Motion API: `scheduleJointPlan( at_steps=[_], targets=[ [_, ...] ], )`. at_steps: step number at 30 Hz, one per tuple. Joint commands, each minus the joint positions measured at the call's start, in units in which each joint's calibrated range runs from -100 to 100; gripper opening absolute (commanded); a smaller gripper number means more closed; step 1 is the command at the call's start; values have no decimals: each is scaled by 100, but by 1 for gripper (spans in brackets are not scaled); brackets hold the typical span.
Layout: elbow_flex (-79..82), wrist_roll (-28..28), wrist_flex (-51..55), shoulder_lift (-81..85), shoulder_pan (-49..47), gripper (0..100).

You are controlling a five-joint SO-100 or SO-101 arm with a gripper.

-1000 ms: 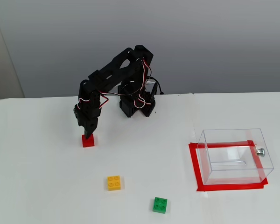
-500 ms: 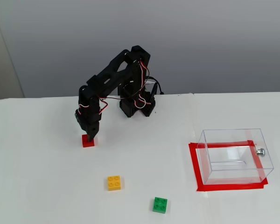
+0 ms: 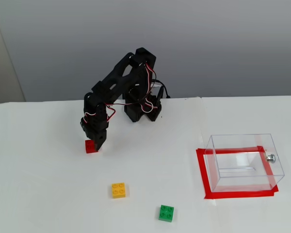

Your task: Pick the red lego brick and place it into the transparent box

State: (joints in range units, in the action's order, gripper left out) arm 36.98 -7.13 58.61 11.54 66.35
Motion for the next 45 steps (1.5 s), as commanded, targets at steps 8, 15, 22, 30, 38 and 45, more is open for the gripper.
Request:
scheduleJointPlan(
  at_steps=[8,15,22,30,38,45],
  targets=[
    [-18,-2,-491,-310,90,26],
    [389,-2,-500,-310,97,26],
    [371,-7,-500,-302,97,26],
    [398,3,-796,-302,230,26],
    [362,3,-857,-302,230,25],
    [389,45,-839,-302,297,15]
  ],
)
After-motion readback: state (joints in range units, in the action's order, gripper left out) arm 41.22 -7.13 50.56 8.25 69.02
